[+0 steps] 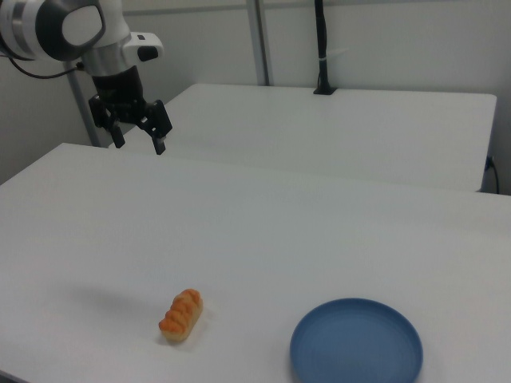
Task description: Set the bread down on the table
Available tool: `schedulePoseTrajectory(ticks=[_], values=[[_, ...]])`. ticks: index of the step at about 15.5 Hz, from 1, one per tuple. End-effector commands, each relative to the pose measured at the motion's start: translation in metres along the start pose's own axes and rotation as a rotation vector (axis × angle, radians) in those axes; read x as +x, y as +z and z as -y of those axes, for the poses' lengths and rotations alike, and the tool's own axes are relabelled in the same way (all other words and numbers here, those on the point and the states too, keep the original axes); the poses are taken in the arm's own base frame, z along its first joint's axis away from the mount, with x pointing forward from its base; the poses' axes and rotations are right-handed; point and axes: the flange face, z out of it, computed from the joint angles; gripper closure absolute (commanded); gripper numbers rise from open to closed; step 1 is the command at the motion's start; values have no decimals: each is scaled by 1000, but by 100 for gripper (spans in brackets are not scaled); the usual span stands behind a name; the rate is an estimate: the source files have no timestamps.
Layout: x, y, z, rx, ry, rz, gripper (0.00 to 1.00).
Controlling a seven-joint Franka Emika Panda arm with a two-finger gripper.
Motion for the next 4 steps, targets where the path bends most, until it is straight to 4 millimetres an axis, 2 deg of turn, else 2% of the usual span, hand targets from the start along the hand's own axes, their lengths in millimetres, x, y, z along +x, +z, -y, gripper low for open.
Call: schedulePoseTrajectory(ticks=[1, 4], values=[[-1, 0, 1, 11, -25, -16, 0], [-1, 2, 3, 11, -28, -13, 0]])
